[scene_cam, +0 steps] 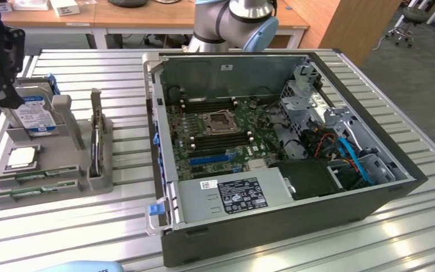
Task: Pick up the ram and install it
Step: 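Pick up the ram and move it above insertion slot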
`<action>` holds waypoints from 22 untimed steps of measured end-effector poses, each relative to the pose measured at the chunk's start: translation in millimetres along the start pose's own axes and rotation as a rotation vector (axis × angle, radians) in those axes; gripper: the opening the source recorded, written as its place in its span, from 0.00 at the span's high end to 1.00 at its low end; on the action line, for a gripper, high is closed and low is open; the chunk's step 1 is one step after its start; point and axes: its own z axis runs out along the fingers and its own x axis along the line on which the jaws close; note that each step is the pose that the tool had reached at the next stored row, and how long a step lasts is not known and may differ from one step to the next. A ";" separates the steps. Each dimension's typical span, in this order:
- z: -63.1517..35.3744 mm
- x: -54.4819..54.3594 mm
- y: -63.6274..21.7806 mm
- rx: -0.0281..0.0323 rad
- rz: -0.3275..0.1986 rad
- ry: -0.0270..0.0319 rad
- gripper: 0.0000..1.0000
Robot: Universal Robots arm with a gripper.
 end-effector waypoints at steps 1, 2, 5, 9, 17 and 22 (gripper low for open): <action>0.1 0.0 0.0 -0.0003 -0.019 0.0008 0.90; 0.1 0.0 0.0 -0.0006 -0.037 0.0016 0.90; 0.2 0.0 0.0 -0.0015 -0.091 0.0038 0.90; 0.4 0.0 0.0 -0.0025 -0.141 0.0058 0.90; 0.6 0.0 0.0 -0.0045 -0.249 0.0099 0.90; 0.7 0.0 0.0 -0.0044 -0.250 0.0099 0.90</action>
